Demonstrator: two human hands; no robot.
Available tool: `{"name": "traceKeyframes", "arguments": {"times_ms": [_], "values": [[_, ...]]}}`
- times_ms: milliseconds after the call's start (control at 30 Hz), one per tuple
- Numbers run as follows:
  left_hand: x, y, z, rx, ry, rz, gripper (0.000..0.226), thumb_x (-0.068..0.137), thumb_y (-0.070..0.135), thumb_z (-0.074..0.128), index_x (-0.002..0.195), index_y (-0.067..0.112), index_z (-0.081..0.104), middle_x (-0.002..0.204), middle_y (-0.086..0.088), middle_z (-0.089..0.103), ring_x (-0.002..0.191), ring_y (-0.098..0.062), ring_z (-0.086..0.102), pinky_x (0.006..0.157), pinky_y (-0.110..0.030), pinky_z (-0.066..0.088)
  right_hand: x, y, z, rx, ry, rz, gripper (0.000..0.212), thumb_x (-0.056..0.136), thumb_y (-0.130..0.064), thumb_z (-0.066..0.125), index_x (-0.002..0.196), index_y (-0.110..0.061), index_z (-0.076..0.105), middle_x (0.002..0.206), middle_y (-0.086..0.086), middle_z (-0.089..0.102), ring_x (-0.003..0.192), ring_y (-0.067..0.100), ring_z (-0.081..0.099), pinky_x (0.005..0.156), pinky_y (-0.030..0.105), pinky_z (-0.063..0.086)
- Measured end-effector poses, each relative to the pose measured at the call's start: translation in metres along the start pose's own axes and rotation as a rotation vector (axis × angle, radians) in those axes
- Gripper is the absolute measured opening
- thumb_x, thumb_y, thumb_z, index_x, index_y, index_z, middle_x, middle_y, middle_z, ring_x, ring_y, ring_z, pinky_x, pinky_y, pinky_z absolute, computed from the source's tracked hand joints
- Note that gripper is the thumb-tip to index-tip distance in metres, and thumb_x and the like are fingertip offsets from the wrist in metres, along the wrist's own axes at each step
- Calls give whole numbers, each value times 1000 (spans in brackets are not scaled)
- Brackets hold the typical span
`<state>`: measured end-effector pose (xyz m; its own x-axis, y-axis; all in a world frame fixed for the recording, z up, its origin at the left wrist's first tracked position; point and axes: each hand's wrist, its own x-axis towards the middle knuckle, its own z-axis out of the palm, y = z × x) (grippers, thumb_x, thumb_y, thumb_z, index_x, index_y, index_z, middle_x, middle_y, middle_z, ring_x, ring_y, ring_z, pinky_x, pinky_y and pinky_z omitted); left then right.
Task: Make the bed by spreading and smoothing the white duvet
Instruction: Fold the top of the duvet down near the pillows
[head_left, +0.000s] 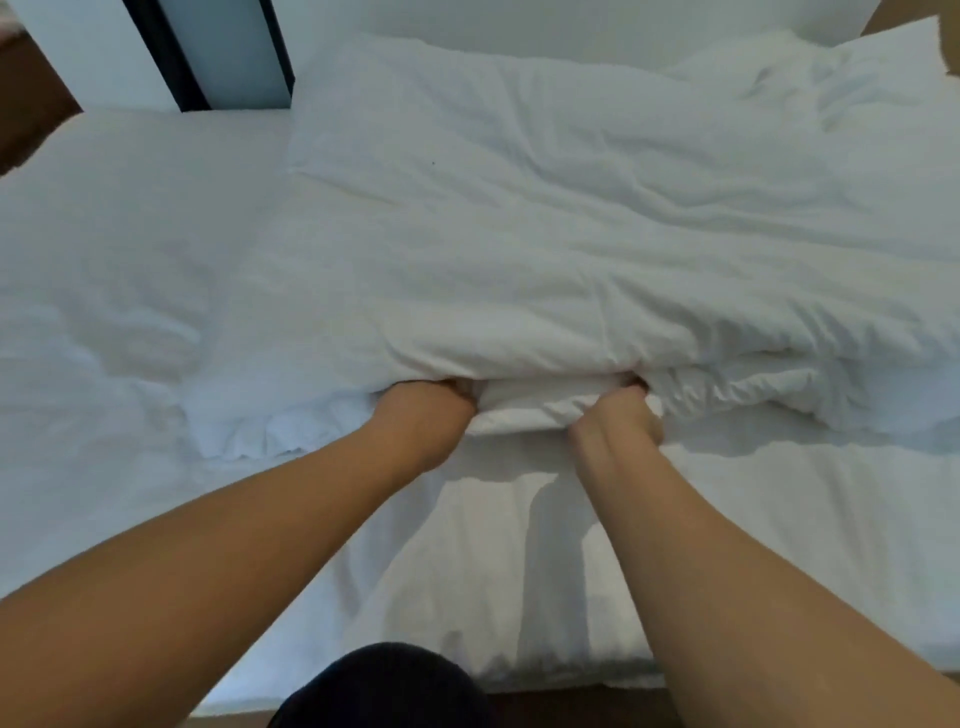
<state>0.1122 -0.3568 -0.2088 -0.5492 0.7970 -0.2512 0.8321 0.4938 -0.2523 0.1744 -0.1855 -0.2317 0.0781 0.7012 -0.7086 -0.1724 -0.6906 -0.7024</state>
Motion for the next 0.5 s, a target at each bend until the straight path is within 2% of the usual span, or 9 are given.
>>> {"name": "traceKeyframes", "arguments": {"times_ms": [33,100,133,200,267,333,400,433,500], "values": [[-7,-7,13,-15,50,-1,32,88,11,50,119,16,57,115,-9,61,107,-32,60,76,-38,43,-7,21,-1,85,39,115,61,90,-47,58,134,-8,43,126,12,56,113,31,57,92,36,51],[-28,-24,50,-52,193,-8,39,76,13,45,113,18,57,106,-12,61,98,-35,58,78,-40,41,-34,55,-8,88,-170,211,61,68,-47,78,110,-13,50,101,6,63,87,29,64,81,44,55],[-36,-33,67,-50,294,-61,45,73,15,45,115,19,58,108,-13,60,97,-36,56,82,-43,41,-40,70,-2,32,-276,128,68,56,-43,84,109,-12,54,101,4,66,83,27,67,77,43,58],[-51,-53,91,-96,375,-221,55,72,16,48,126,14,58,114,-17,60,98,-37,54,87,-47,40,-52,100,19,-30,-493,204,79,46,-32,85,119,-16,59,109,4,71,86,26,72,75,48,60],[-60,-66,96,-116,421,-380,52,72,13,57,123,3,61,104,-23,64,91,-41,58,86,-50,46,-65,114,29,-131,-599,241,62,64,-25,80,121,-18,57,117,0,67,97,24,69,84,47,57],[-66,-77,98,-204,362,-493,46,67,3,71,113,0,67,94,-26,67,83,-45,61,77,-52,53,-73,116,31,-175,-510,203,35,83,-14,68,116,-17,55,118,2,63,99,26,63,88,47,54],[-76,-86,97,-228,294,-428,42,60,-4,76,102,3,72,85,-22,69,71,-43,64,59,-46,54,-75,106,26,-154,-429,121,29,89,-7,62,112,-23,53,116,7,63,92,28,60,84,50,54],[-83,-94,103,-174,318,-337,35,53,-6,78,87,2,73,74,-19,67,61,-39,63,48,-39,51,-73,96,22,-175,-391,63,28,91,-6,59,111,-24,52,117,10,63,90,28,59,84,51,55],[-110,-113,116,-107,275,-232,28,42,-9,80,64,1,66,58,-16,59,49,-34,58,37,-31,44,-71,81,9,-358,-419,-18,19,93,-8,57,110,-18,55,112,16,62,84,28,59,77,48,58]]}}
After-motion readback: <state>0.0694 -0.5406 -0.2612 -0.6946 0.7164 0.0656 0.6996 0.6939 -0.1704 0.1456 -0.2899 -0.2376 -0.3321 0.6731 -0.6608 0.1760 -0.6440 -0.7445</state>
